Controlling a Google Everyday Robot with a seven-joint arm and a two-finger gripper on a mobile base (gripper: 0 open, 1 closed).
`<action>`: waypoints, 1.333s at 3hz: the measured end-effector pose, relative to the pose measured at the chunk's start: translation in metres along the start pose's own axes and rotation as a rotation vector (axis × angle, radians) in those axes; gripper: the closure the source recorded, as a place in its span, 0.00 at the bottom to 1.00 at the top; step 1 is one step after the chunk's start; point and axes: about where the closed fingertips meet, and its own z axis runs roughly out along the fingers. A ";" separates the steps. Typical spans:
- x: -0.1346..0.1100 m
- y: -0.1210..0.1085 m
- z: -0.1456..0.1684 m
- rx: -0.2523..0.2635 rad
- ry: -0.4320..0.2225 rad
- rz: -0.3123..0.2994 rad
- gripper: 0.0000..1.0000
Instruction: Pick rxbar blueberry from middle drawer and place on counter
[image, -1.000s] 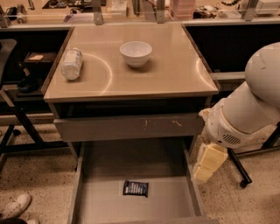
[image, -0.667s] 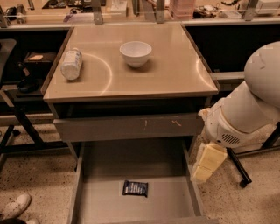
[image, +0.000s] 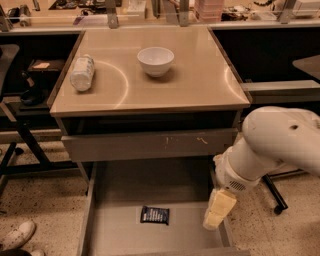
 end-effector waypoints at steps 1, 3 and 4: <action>0.003 -0.009 0.055 -0.022 -0.034 -0.008 0.00; -0.005 0.003 0.083 -0.046 -0.051 -0.051 0.00; -0.021 0.013 0.132 -0.075 -0.075 -0.097 0.00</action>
Offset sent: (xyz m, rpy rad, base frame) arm 0.0078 0.0082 -0.0407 0.0251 0.0086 0.0153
